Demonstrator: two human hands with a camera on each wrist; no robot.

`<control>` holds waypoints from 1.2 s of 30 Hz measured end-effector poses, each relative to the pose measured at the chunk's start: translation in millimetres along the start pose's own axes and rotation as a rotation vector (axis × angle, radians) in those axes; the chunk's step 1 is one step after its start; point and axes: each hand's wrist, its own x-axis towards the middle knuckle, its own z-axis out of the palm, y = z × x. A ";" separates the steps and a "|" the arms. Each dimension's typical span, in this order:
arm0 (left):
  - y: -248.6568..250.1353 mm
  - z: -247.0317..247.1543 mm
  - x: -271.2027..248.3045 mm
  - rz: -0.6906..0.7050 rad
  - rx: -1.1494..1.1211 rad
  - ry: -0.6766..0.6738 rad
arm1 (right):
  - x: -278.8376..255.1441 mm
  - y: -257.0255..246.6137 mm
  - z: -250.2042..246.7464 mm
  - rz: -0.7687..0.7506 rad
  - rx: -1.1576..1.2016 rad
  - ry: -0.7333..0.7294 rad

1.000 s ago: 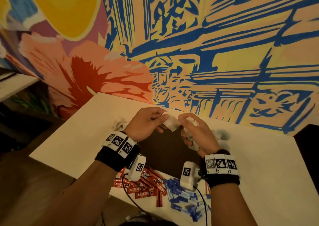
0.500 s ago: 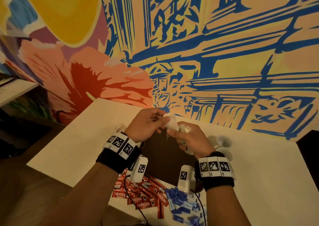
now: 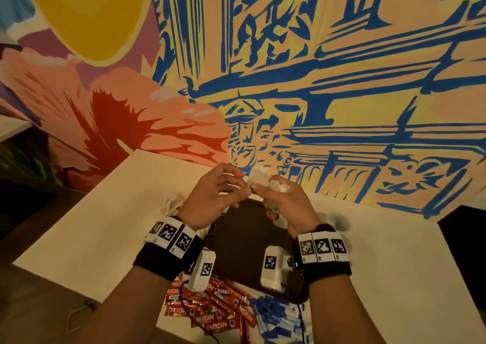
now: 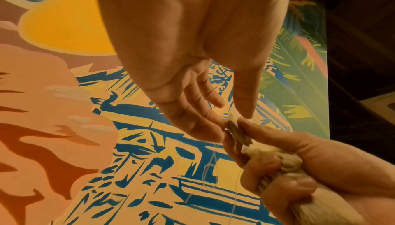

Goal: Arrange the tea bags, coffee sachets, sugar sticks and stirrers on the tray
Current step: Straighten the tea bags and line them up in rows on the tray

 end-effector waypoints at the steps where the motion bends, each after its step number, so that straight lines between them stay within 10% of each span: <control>1: -2.1 -3.2 1.5 0.011 0.002 0.010 | 2.7 -0.5 4.2 0.004 0.001 -0.007; 36: -51.4 -105.2 90.6 -0.056 0.294 -0.192 | 73.3 47.5 56.7 0.099 -0.087 0.128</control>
